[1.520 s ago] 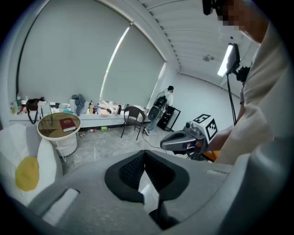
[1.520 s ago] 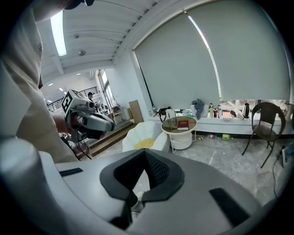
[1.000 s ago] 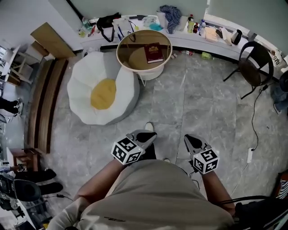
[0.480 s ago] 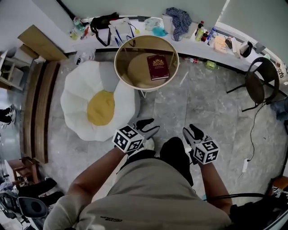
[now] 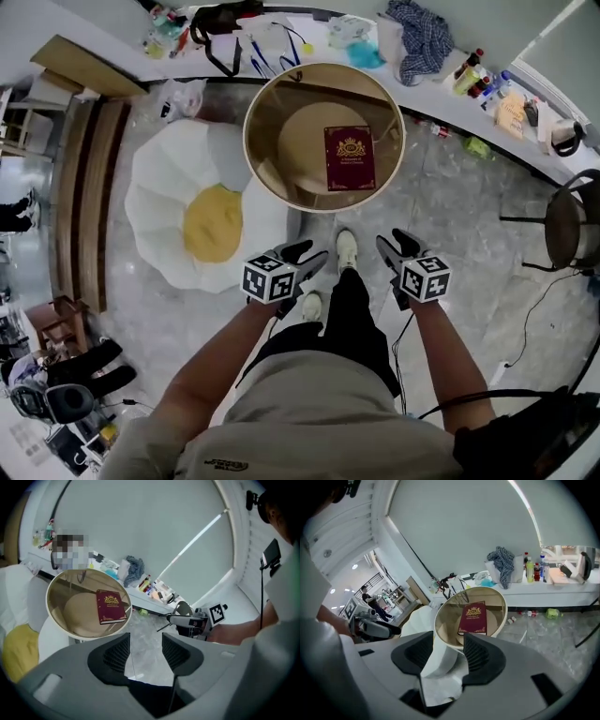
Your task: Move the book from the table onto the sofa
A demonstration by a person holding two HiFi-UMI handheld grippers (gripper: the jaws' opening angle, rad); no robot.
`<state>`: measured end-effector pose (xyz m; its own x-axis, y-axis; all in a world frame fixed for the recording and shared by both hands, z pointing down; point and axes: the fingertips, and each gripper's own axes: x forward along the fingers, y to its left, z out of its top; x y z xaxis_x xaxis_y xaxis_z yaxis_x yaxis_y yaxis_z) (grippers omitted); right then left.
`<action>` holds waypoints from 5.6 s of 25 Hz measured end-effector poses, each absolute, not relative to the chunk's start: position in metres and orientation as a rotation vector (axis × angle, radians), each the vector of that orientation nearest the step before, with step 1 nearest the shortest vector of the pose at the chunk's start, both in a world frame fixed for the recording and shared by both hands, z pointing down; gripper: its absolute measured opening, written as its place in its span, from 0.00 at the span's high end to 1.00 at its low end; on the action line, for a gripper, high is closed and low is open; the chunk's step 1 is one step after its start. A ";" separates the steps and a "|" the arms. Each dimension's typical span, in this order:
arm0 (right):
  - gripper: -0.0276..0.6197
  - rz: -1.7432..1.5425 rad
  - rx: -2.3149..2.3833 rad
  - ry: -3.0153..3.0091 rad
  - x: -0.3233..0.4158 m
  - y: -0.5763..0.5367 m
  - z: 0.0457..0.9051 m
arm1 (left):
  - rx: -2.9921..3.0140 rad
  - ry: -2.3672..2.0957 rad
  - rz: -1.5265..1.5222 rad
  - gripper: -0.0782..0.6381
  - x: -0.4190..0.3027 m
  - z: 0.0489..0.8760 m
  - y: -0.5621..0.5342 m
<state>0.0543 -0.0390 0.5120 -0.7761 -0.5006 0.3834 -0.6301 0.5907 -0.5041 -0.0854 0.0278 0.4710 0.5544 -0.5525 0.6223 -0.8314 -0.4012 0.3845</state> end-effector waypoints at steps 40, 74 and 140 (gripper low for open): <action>0.73 1.303 0.657 -2.562 -0.059 -0.291 0.689 | 1.803 -1.305 0.341 0.55 -0.170 0.678 -0.252; 0.72 1.380 0.604 -2.050 -0.101 -0.251 0.866 | 1.449 -1.097 0.294 0.55 -0.208 0.865 -0.208; 0.94 0.617 0.300 -2.549 -0.018 -0.143 0.126 | 2.187 -0.899 0.222 0.88 -0.067 0.123 -0.109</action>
